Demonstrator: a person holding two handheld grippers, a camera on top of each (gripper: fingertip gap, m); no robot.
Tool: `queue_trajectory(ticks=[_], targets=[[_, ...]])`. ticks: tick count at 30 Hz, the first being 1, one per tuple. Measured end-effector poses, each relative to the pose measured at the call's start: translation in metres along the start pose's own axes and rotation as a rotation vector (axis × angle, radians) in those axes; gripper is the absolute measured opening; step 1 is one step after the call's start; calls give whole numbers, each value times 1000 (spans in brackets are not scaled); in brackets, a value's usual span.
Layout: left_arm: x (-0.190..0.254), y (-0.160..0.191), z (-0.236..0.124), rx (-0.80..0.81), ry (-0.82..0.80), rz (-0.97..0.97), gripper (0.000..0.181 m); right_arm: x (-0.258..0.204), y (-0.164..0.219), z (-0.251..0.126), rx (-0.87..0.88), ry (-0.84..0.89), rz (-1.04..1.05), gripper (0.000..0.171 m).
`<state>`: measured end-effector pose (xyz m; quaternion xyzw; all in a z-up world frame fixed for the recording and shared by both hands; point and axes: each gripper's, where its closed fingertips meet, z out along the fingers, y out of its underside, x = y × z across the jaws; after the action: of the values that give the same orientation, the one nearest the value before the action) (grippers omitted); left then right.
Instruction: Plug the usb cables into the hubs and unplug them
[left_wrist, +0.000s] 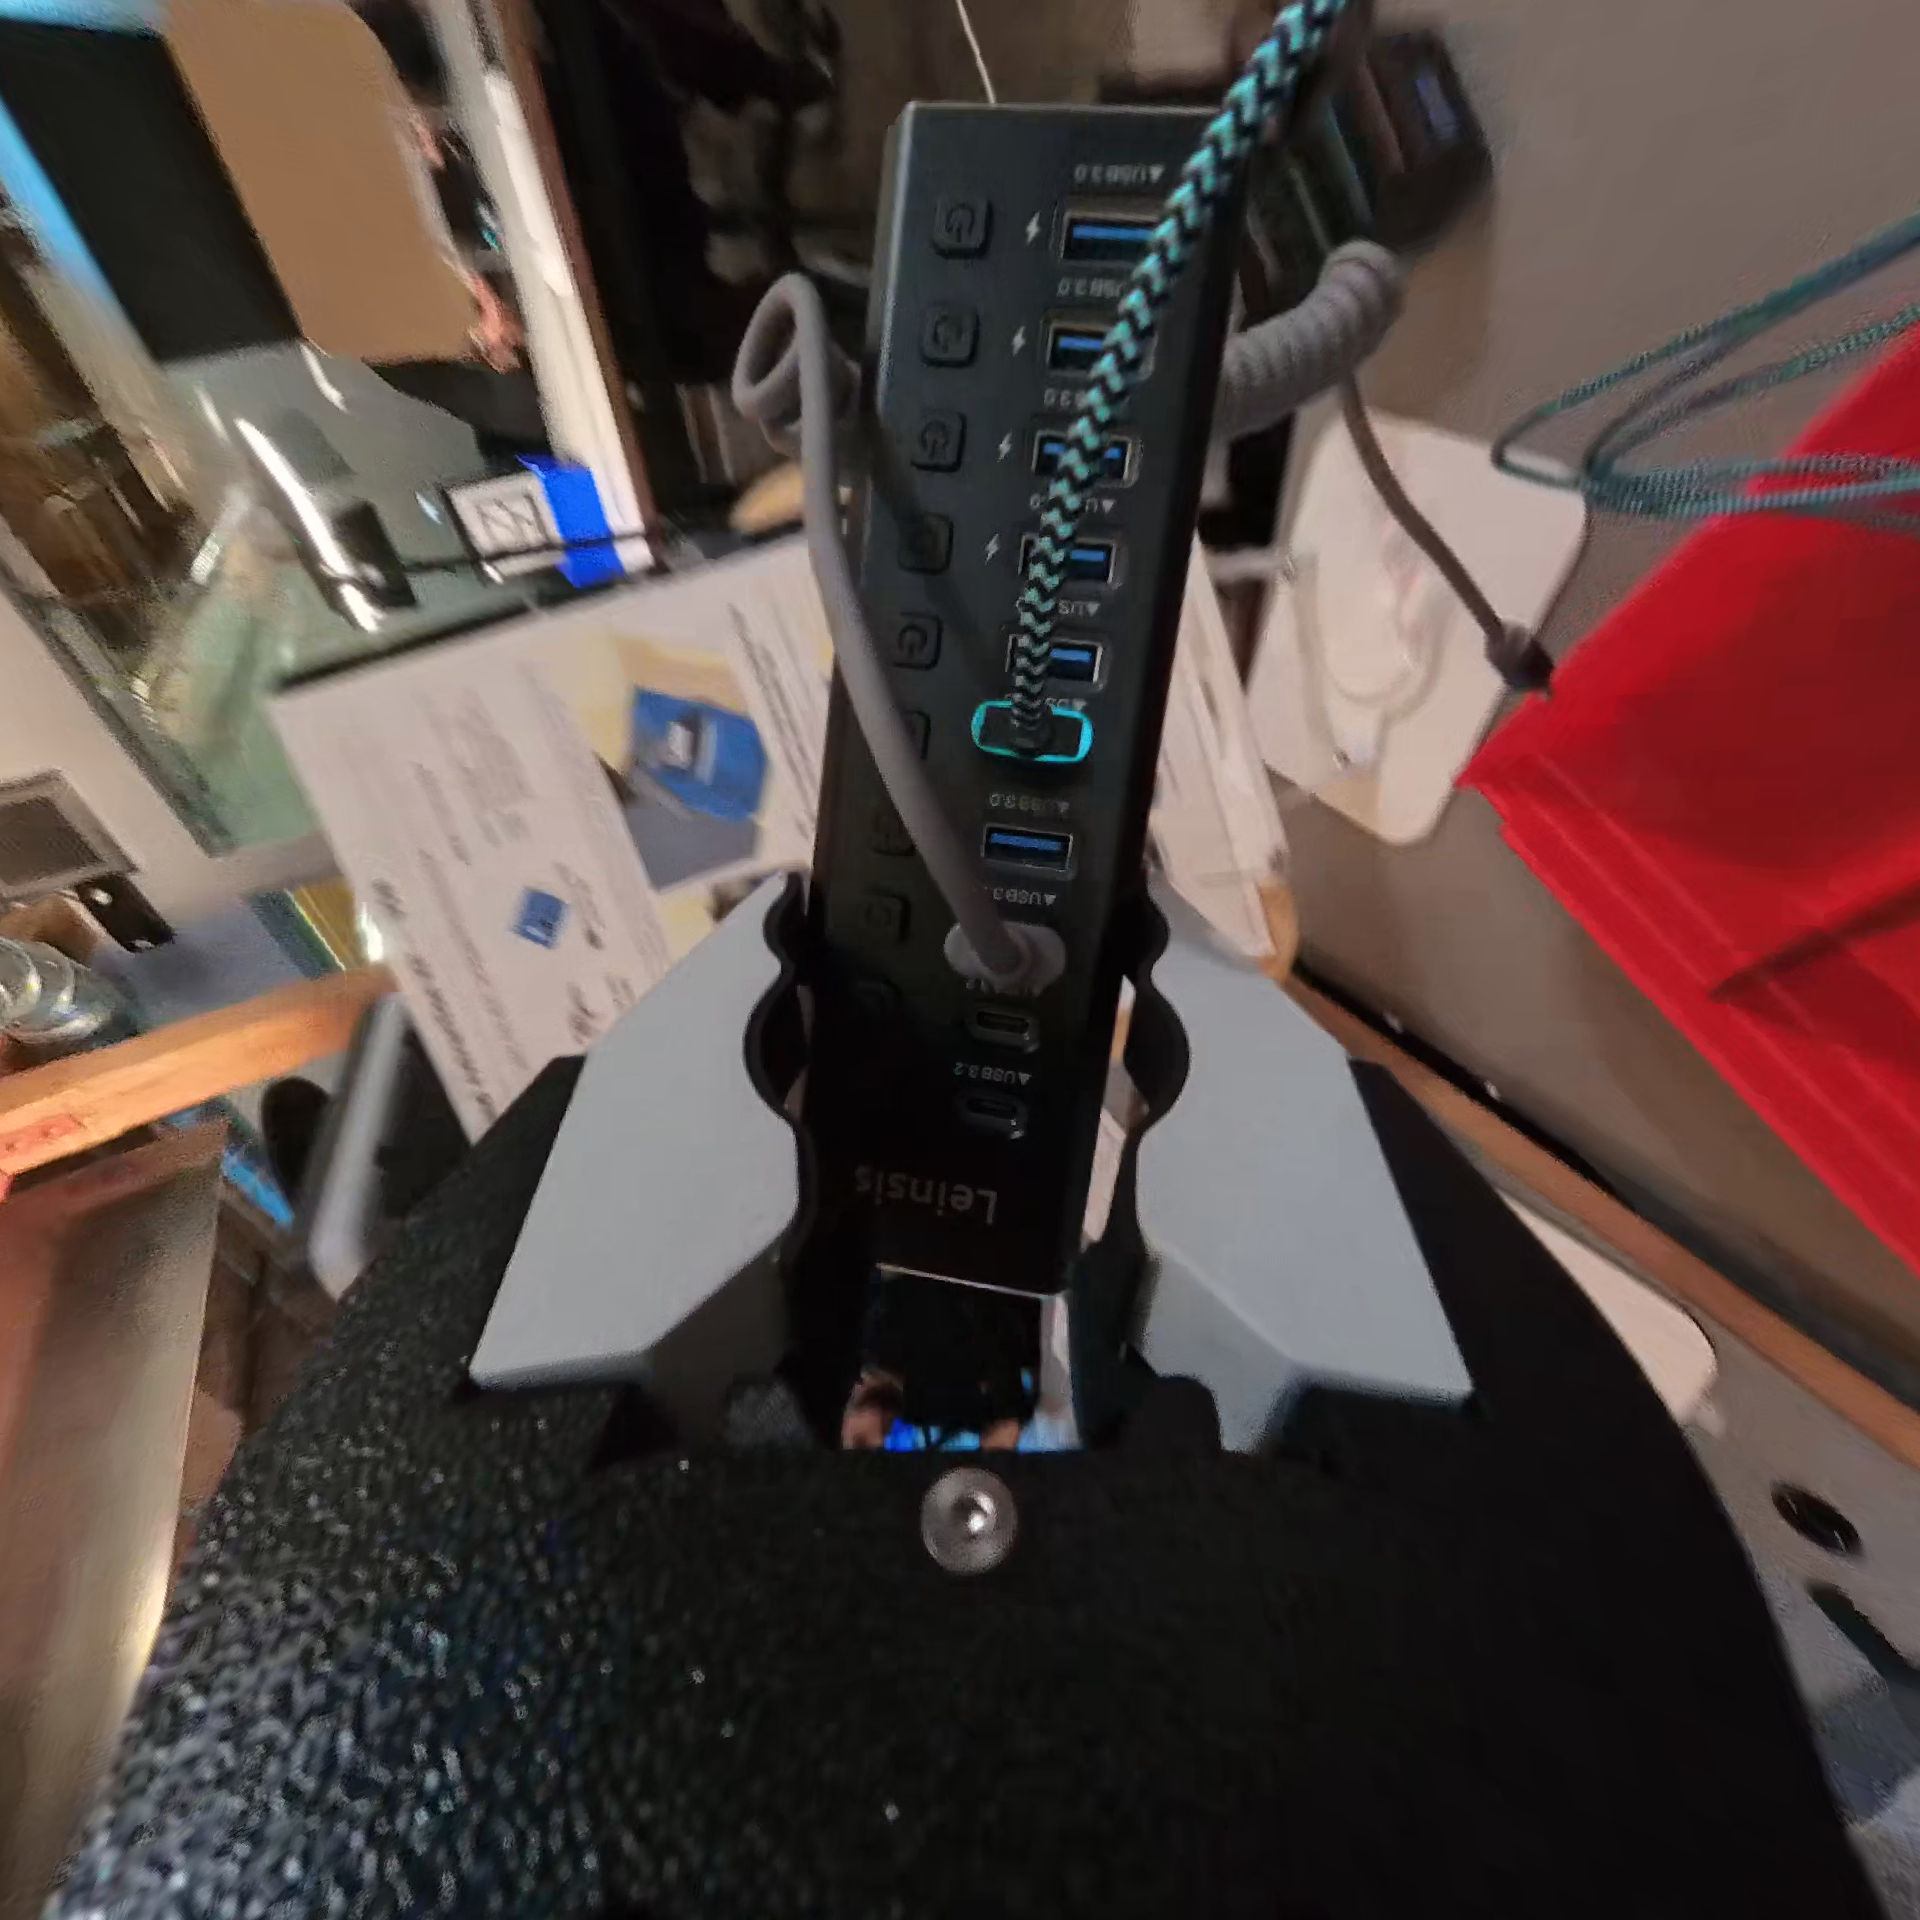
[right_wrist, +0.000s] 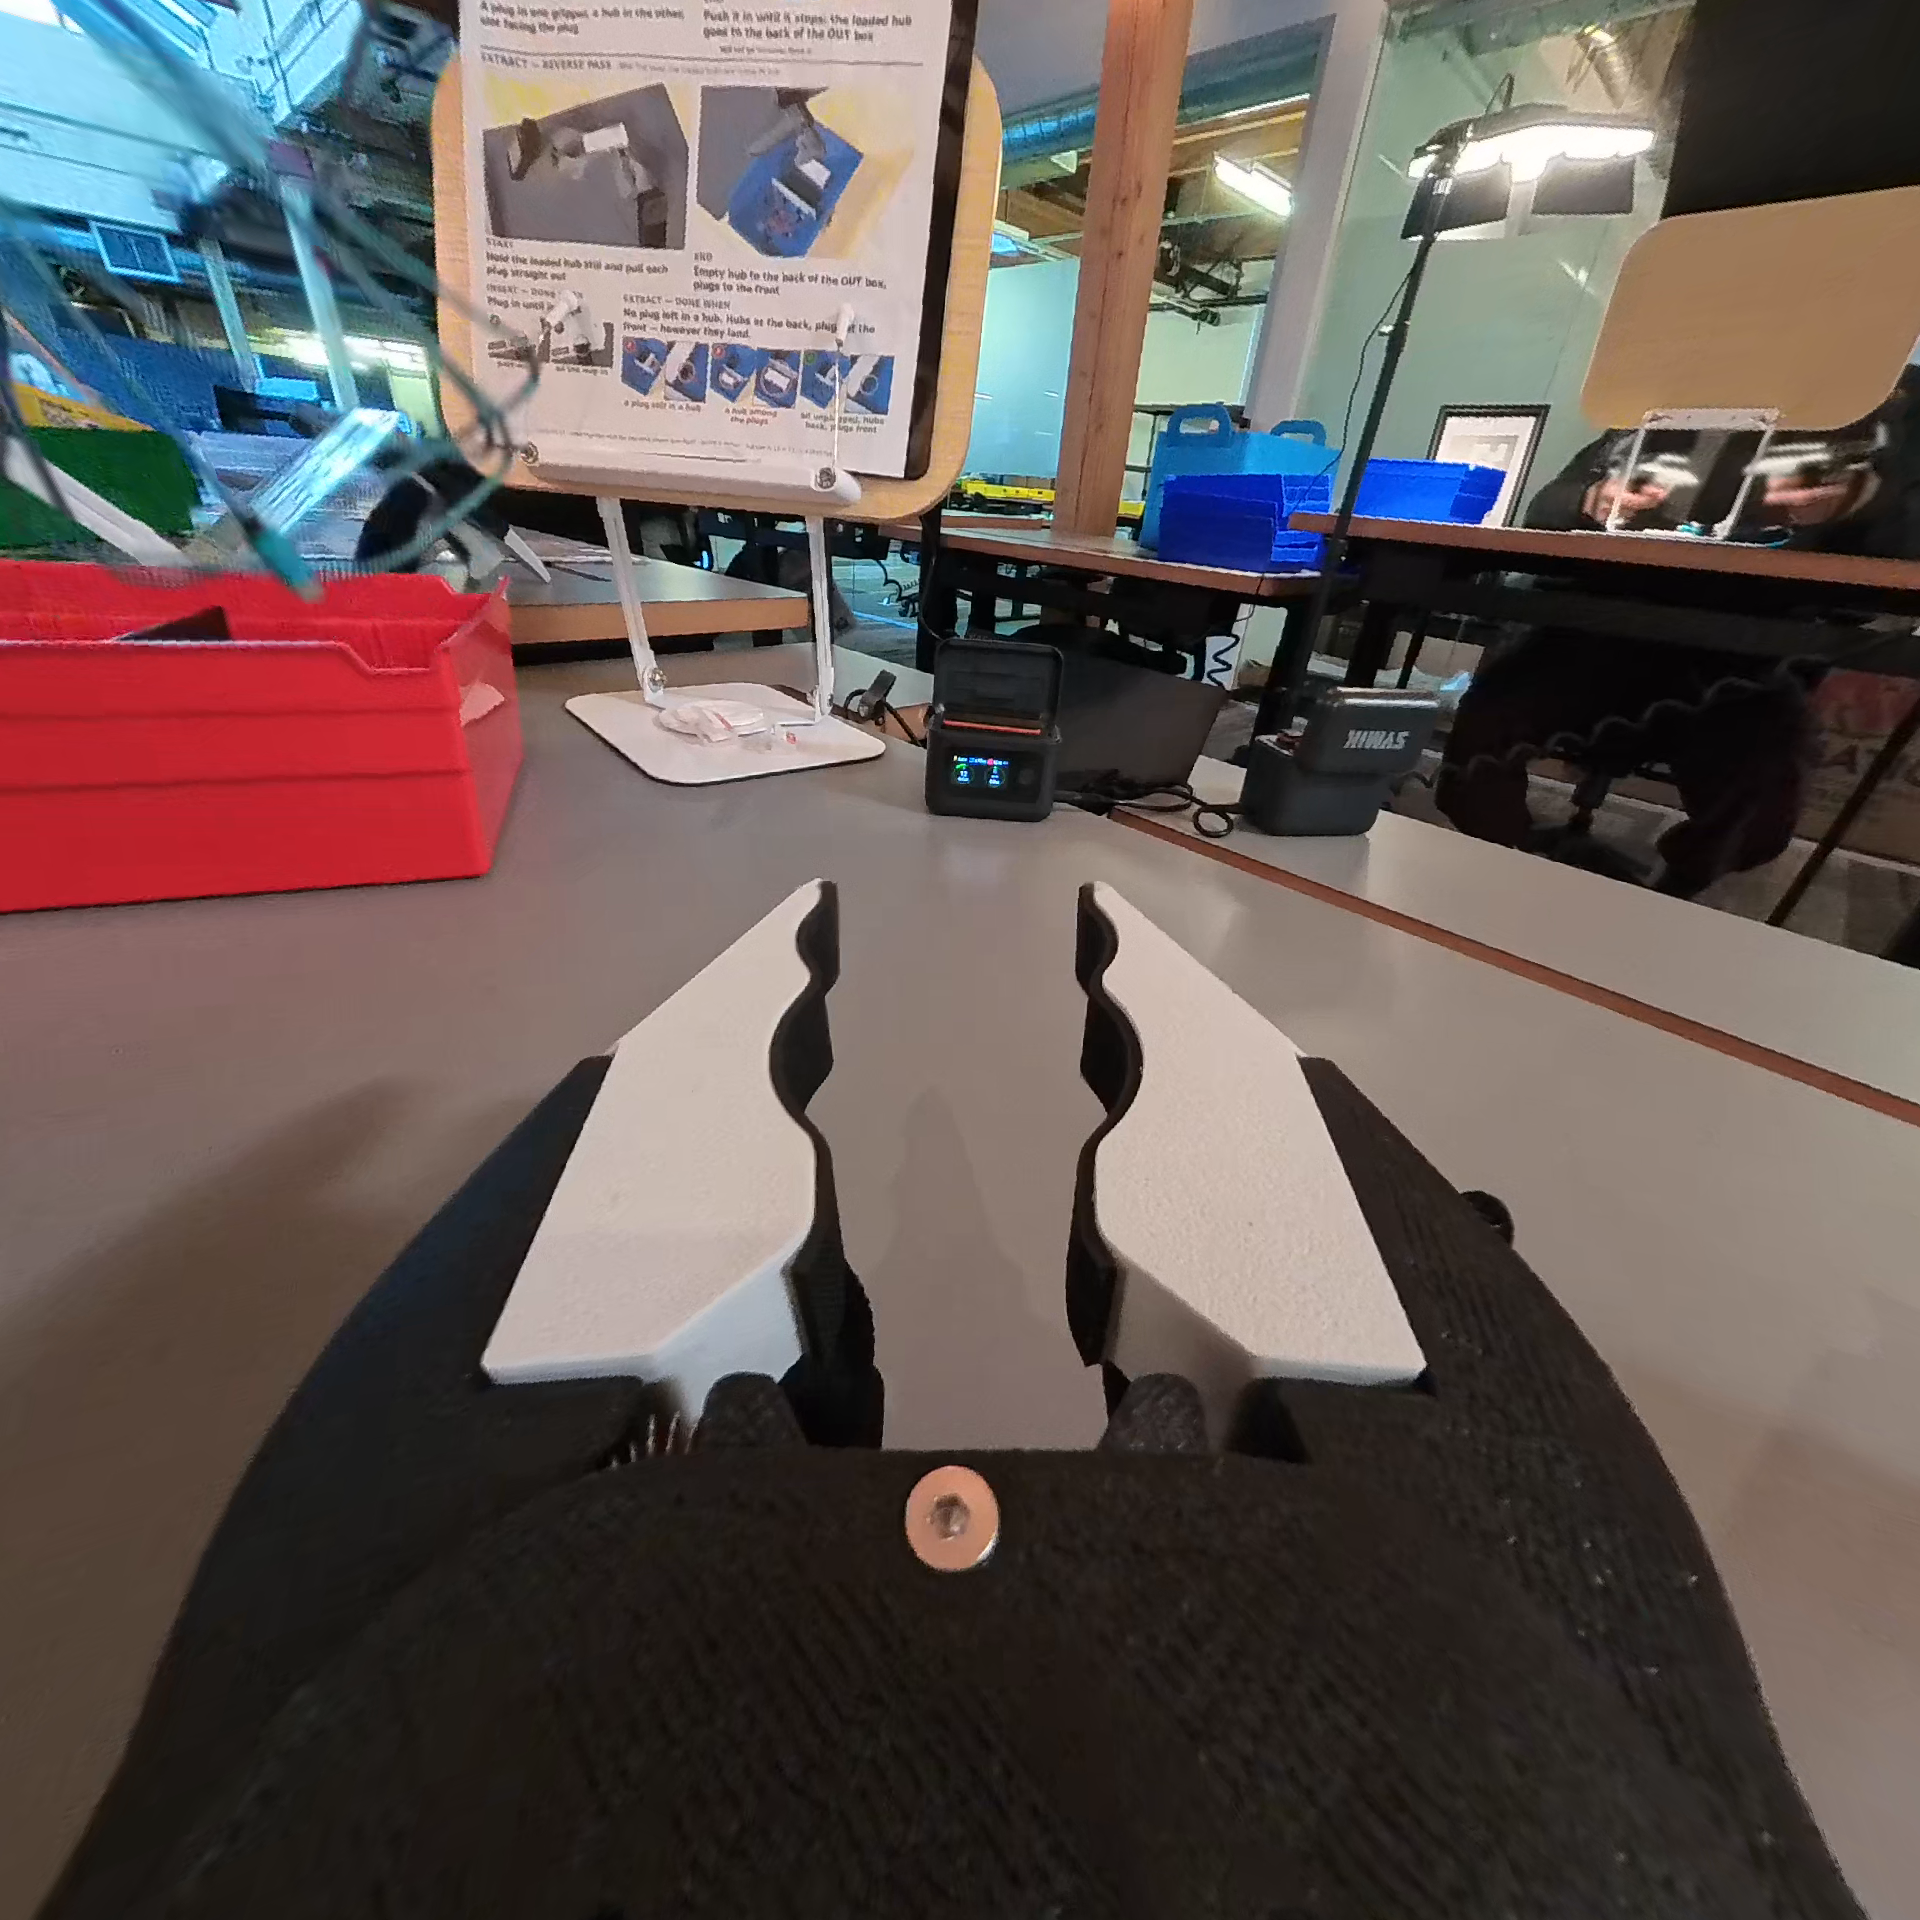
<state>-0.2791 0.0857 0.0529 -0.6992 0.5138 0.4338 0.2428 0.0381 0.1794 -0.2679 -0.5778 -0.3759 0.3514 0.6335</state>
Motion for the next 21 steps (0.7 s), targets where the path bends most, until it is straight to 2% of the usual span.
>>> queue_trajectory(ticks=[1, 7, 11, 16, 21], targets=[[-15, -15, -3, 43, -16, -9, 60, 1, -1, -1, 5, 5, -4, 44], [-96, -101, -25, 282, -113, -92, 60, 5, -7, -5, 31, 27, -14, 44], [-110, -139, -15, 327, -69, -116, 60, 8, -22, -13, 95, 70, -61, 43], [-63, -176, 40, 293, 18, -33, 60, 29, -51, -39, 215, 254, -176, 43], [51, -227, 122, 304, 283, 56, 60, 39, -70, -59, 311, 344, -221, 43]])
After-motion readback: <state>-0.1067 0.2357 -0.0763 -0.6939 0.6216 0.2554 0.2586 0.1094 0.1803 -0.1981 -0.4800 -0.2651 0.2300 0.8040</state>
